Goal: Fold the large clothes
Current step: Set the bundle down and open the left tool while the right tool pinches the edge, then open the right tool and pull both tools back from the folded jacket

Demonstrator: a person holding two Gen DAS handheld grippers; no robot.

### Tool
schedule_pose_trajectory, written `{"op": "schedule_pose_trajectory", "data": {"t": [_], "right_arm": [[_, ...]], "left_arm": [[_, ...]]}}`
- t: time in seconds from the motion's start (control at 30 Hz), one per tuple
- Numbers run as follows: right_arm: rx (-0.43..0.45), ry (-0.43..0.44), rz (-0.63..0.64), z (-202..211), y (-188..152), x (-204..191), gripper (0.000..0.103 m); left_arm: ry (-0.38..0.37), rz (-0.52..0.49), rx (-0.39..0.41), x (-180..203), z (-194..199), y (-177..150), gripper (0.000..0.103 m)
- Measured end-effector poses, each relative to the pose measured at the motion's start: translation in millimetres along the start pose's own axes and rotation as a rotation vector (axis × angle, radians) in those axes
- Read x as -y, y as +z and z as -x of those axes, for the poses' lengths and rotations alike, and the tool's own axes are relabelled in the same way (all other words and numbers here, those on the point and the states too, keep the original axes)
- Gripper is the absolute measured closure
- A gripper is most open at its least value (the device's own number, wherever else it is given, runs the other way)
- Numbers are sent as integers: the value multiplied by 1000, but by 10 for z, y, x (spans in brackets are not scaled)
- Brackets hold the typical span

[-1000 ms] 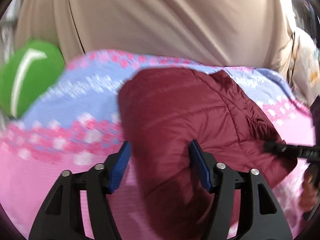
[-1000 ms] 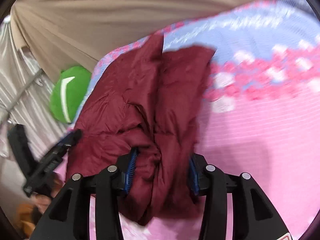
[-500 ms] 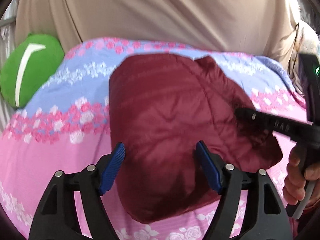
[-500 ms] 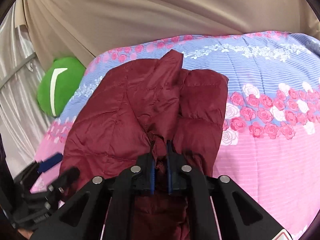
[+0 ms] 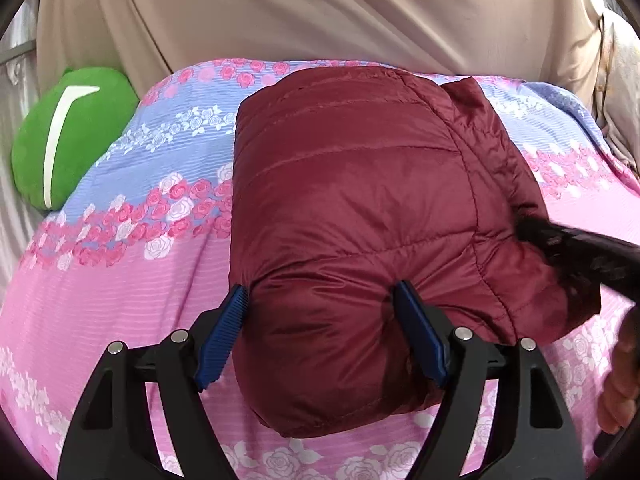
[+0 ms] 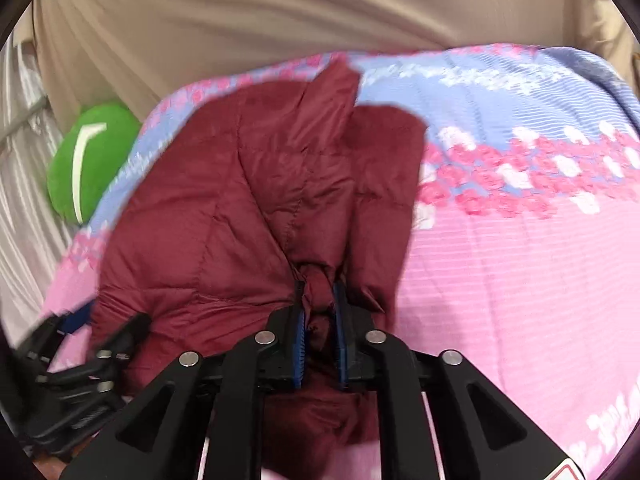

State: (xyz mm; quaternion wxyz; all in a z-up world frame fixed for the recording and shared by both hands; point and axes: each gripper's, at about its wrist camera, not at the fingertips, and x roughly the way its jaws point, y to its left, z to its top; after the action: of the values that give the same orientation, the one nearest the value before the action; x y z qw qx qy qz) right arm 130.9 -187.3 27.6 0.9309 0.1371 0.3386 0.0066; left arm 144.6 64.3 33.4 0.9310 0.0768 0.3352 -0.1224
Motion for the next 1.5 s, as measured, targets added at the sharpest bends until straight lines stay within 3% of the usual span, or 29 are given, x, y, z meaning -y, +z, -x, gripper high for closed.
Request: {"op": "schedule_pose_trajectory", "data": {"t": [0.03, 0.17, 0.37, 0.47, 0.57, 0.63, 0.7, 0.77, 0.8, 1.0, 1.03, 1.07, 1.17, 1.23, 1.3, 1.37, 1.5], "right_arm": [[28, 10, -10, 132, -13, 10, 84], [94, 43, 41, 514, -128, -124, 84], [-5, -69, 163, 171, -393, -280, 89], [-28, -74, 150, 59, -467, -217, 92], [-10, -62, 136, 219, -421, -234, 92], [58, -26, 111, 436, -249, -220, 92], [110, -31, 109, 545, 6, -214, 86], [131, -41, 110, 481, 316, -191, 59], [135, -45, 98, 408, 435, -159, 57], [-25, 37, -8, -379, 862, -21, 56], [-46, 48, -24, -473, 872, -8, 68], [-56, 74, -35, -534, 881, -6, 96], [53, 97, -29, -329, 841, -20, 100], [136, 47, -13, -147, 759, 3, 100], [107, -17, -2, -279, 692, 41, 100], [19, -65, 31, -617, 585, 55, 100], [14, -139, 74, -643, 543, -34, 99]], "left_arm": [[-2, 6, -1, -9, 3, -1, 29], [12, 10, 4, 8, 4, -11, 29], [25, 21, 22, 47, 71, -49, 29], [27, 21, 34, 72, 145, -94, 29], [31, 25, 47, 51, 209, -127, 29], [23, 47, 70, 0, 291, -133, 29], [21, 65, 75, -41, 310, -117, 29], [23, 77, 66, -80, 282, -107, 29], [22, 80, 63, -91, 270, -109, 29], [7, 97, 33, -129, 188, -150, 29], [5, 101, 31, -135, 177, -154, 28], [2, 105, 28, -141, 162, -157, 28], [-6, 107, 25, -148, 137, -164, 28], [-28, 115, 14, -144, 105, -173, 26], [-36, 114, 6, -117, 63, -185, 24], [-39, 103, 5, -79, 37, -195, 20], [-31, 93, -5, -45, -7, -225, 20]]}}
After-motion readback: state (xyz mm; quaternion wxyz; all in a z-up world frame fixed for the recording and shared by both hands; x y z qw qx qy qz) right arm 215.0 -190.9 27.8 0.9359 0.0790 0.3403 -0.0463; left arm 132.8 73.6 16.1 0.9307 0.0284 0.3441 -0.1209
